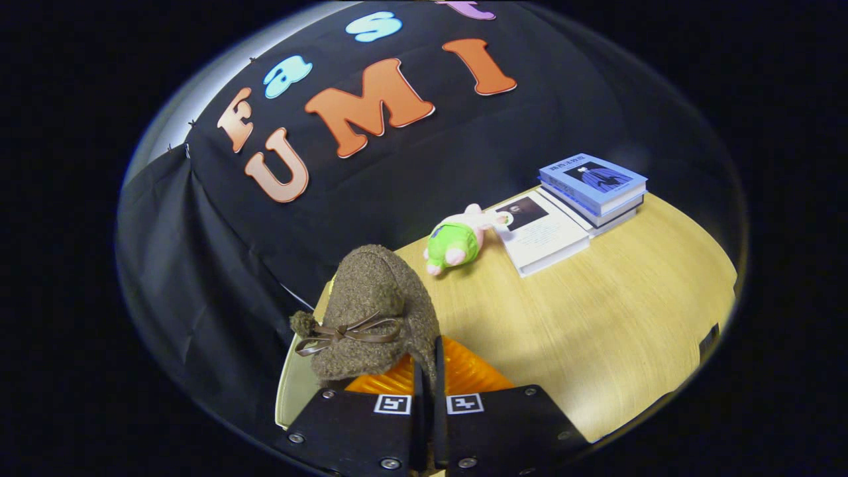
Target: Open the storage box then place both shoes into the box .Put the left shoe in first, then the right shoe, with the right side of both shoes facing outward in a uniform manner.
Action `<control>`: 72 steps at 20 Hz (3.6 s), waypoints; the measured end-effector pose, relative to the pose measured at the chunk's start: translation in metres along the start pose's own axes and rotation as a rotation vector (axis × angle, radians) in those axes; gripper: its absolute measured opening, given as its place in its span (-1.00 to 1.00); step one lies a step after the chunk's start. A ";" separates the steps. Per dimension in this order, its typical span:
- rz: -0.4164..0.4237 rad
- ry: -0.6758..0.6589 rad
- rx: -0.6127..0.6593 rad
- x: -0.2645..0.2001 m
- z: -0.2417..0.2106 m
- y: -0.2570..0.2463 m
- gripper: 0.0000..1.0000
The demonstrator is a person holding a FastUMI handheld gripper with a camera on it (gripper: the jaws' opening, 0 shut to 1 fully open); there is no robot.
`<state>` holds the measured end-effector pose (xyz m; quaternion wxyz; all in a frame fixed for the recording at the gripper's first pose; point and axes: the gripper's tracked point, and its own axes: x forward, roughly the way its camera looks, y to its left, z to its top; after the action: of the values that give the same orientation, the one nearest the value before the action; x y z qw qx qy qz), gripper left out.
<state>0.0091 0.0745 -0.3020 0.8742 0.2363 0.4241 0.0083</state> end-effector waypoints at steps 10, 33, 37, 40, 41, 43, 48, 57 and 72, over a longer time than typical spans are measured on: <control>0.041 0.066 -0.049 0.020 -0.039 0.094 -0.90; 0.055 -0.022 -0.067 0.004 -0.040 0.097 0.12; 0.077 -0.140 -0.175 -0.027 -0.012 0.082 0.41; 0.053 -0.237 -0.276 -0.048 0.008 0.063 0.64; 0.039 -0.262 -0.306 -0.055 0.013 0.055 0.68; 0.015 -0.318 -0.354 -0.069 0.024 0.042 0.74; 0.033 -0.448 -0.388 -0.107 0.049 0.019 0.80; -0.008 -0.692 -0.387 -0.184 0.103 -0.039 0.80; -0.013 -0.817 -0.452 -0.239 0.118 -0.072 0.80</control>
<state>-0.0693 -0.0892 -0.0934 0.9992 0.0214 0.0342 0.0014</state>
